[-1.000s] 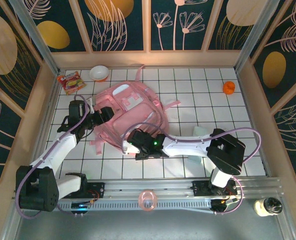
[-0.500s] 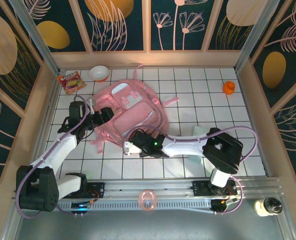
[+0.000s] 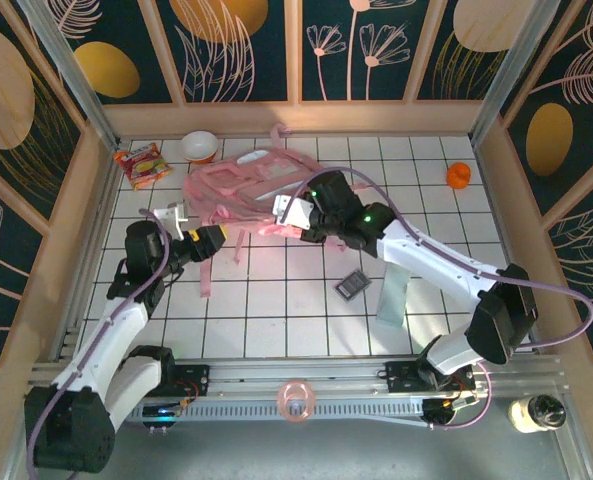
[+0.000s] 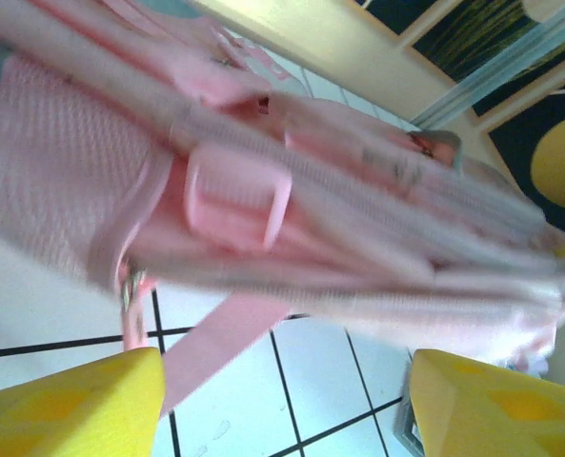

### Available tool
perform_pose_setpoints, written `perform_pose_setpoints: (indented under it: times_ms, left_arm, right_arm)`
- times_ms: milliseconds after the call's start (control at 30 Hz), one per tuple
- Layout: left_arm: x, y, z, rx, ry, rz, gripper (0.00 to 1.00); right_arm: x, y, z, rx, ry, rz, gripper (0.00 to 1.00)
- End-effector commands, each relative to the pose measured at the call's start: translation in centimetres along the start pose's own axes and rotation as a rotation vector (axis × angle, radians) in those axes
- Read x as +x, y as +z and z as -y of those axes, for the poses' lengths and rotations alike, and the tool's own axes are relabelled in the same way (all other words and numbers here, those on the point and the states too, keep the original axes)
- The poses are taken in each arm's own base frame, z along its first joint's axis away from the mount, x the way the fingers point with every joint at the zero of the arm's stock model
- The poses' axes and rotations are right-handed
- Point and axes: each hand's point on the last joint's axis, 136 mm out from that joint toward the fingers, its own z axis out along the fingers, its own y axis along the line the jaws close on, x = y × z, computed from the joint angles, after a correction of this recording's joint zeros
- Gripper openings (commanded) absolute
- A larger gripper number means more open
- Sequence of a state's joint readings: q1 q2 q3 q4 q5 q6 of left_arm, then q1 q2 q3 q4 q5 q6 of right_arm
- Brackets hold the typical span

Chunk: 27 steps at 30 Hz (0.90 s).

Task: Pack the student bag

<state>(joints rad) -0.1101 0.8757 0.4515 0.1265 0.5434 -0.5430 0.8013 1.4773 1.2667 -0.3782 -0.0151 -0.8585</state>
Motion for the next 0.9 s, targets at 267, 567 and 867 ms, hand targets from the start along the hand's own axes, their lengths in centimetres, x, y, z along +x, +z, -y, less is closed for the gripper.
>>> perform_pose_setpoints:
  times_ms: [267,567,867]
  left_arm:
    - [-0.4,-2.2,-1.7,-0.054,0.235,0.248,0.59]
    - [0.4,-0.3,-3.3,-0.063,0.151,0.223,0.58]
    - [0.1,1.6,-3.9,-0.055,0.214,0.23,0.57]
  right_arm:
    - [-4.9,-3.2,4.7,0.088,0.025,0.143,0.0]
    - [-5.4,-3.1,5.1,0.084,0.024,0.148,0.0]
    - [-5.3,-3.3,5.2,0.095,0.036,0.15,0.0]
